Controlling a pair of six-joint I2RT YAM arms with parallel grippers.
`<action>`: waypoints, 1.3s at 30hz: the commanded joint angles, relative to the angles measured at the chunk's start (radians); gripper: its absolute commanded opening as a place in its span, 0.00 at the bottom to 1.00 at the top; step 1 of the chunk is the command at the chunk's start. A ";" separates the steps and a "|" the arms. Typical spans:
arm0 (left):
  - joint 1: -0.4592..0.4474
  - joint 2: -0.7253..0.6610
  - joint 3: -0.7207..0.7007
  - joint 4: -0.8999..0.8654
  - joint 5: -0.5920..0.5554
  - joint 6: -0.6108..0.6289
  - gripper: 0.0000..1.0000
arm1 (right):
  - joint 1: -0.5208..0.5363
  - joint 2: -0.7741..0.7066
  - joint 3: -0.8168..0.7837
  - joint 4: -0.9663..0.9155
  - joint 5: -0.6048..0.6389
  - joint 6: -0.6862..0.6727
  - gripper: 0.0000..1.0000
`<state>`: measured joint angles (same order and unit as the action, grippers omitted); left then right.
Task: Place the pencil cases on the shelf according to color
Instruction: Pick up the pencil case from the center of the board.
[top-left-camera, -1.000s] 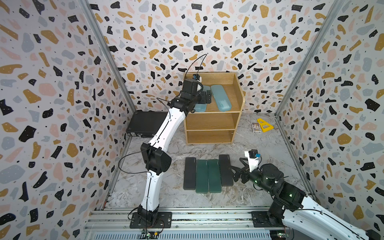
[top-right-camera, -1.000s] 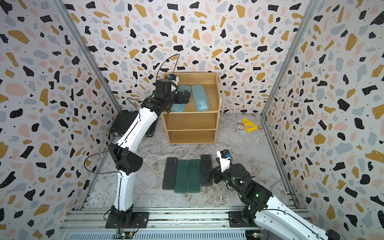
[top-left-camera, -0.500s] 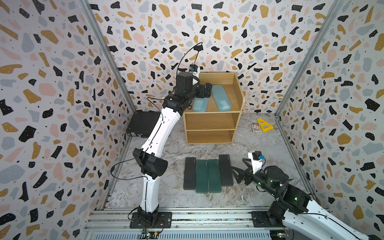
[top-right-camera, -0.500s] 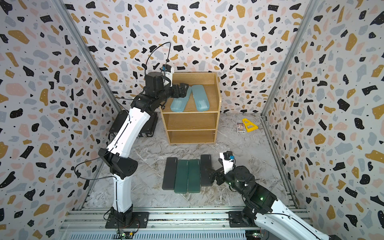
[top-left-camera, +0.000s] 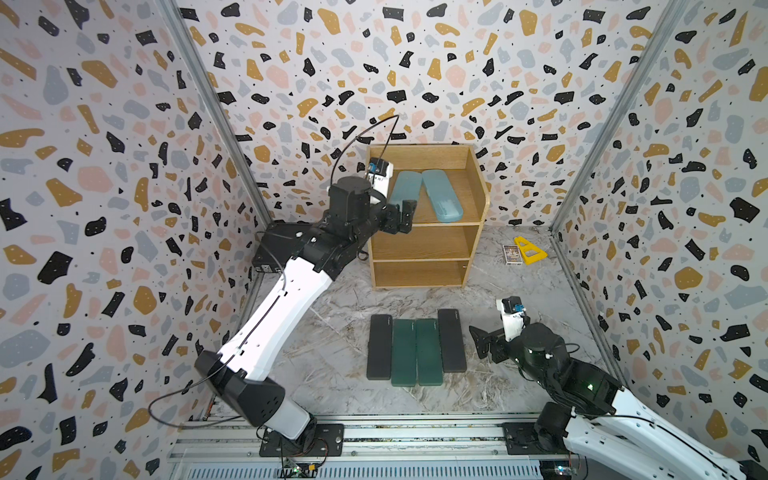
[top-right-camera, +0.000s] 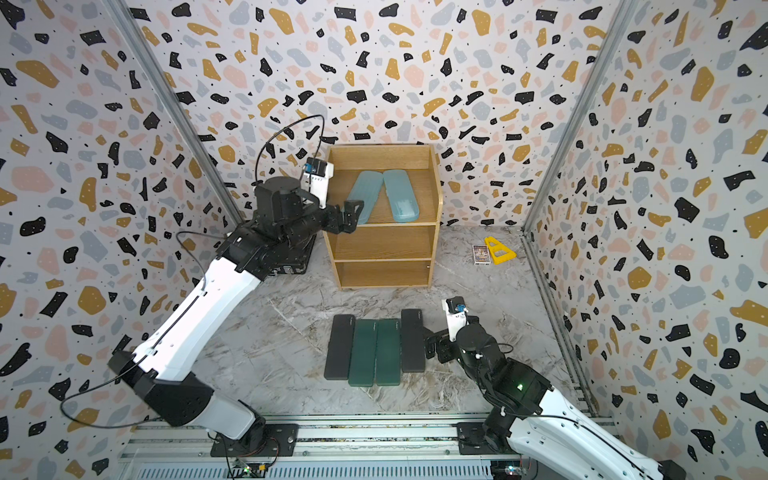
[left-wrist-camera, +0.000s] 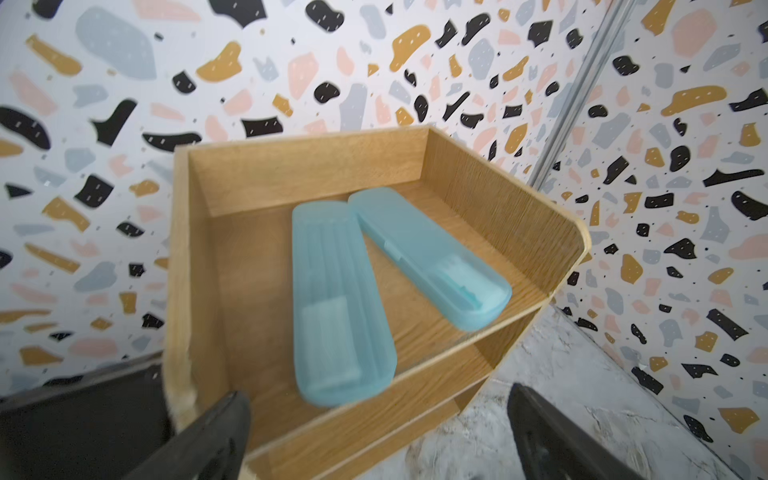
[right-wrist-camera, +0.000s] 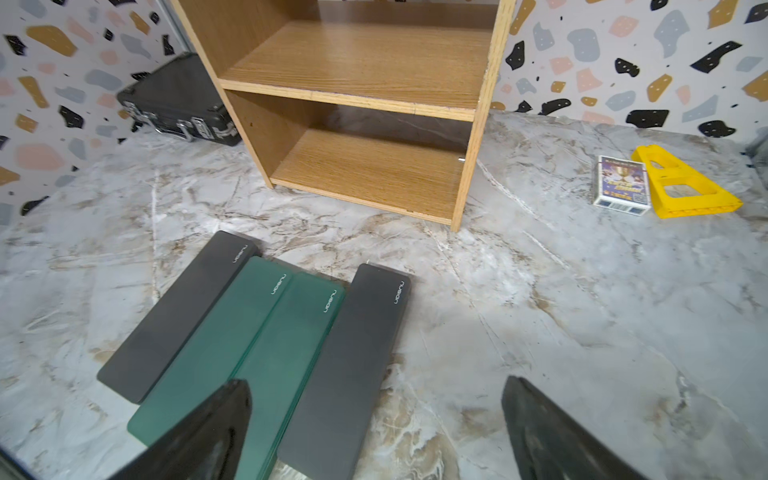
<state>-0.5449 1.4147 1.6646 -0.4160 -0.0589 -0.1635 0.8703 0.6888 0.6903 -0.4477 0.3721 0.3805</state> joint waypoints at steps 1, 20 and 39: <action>0.002 -0.090 -0.119 0.022 -0.044 -0.070 1.00 | 0.000 0.092 0.106 -0.143 0.040 0.048 1.00; 0.002 -0.278 -0.542 -0.010 0.150 -0.299 1.00 | -0.213 0.436 0.487 -0.314 -0.404 0.068 0.91; 0.002 -0.255 -0.870 -0.013 0.065 -0.359 1.00 | -0.189 0.691 0.246 -0.224 -0.413 0.161 1.00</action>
<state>-0.5449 1.1580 0.8162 -0.4694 0.0330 -0.4992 0.6659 1.3819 0.9417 -0.7269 -0.0383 0.5198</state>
